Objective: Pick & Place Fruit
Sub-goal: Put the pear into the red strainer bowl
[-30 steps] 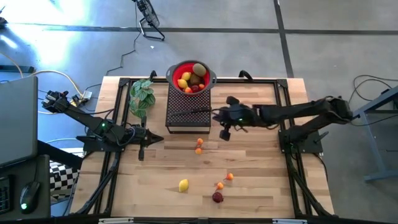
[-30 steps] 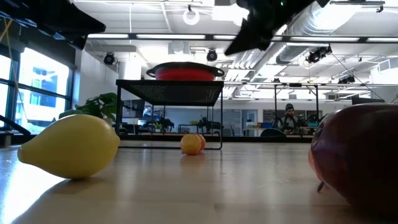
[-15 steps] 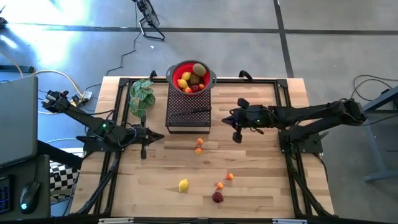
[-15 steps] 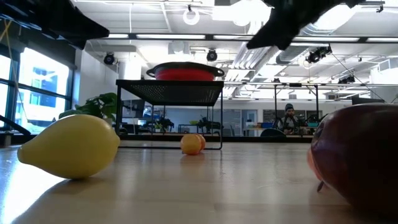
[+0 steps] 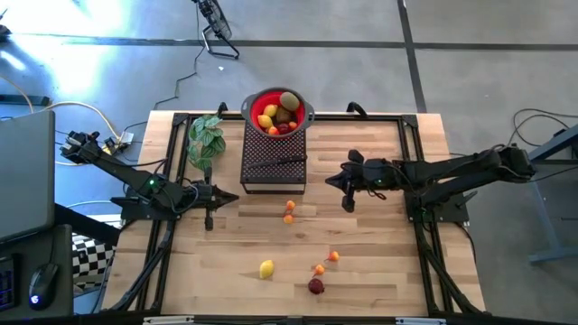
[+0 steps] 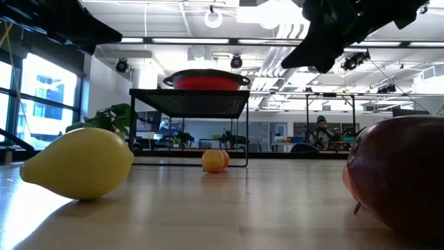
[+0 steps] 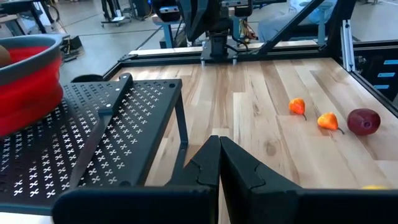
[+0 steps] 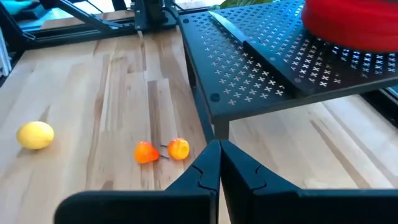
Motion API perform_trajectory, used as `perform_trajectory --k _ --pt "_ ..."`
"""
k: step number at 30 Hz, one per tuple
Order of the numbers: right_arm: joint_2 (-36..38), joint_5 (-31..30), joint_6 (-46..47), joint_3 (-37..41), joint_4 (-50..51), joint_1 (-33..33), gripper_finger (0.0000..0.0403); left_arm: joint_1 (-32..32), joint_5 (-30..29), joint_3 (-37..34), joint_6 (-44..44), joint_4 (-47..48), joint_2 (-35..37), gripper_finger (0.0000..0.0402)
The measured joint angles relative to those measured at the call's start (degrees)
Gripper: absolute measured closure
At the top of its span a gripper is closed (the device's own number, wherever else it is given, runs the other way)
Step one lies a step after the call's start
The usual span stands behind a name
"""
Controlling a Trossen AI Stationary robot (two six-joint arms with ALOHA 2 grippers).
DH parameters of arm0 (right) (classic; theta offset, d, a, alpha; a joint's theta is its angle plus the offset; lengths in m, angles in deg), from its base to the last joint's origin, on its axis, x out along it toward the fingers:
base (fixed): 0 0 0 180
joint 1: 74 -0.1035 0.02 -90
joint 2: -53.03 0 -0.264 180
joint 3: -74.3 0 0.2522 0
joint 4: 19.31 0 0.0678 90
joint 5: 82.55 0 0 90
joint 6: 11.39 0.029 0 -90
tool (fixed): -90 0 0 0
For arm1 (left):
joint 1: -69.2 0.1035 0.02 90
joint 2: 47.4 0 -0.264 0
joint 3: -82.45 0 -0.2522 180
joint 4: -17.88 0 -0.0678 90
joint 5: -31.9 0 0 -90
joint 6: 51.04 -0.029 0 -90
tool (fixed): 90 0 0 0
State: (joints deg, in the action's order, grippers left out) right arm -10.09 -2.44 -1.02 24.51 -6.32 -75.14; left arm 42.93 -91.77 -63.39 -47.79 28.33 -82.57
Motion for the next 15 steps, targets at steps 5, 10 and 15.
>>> perform_trajectory --k 5,10,15 --pt "0.0 0.0 1.9 0.1 -0.1 0.0 0.0401 0.0 0.0 0.0 0.0 0.0 0.0 0.0398" --pt "0.0 2.8 6.7 0.1 0.0 -0.1 0.0401 0.0 0.0 0.0 0.0 0.0 0.0 0.0398" --pt "-0.1 0.8 10.4 0.1 -1.3 -3.4 0.0401 0.0 0.0 0.0 0.0 0.0 0.0 0.0398"
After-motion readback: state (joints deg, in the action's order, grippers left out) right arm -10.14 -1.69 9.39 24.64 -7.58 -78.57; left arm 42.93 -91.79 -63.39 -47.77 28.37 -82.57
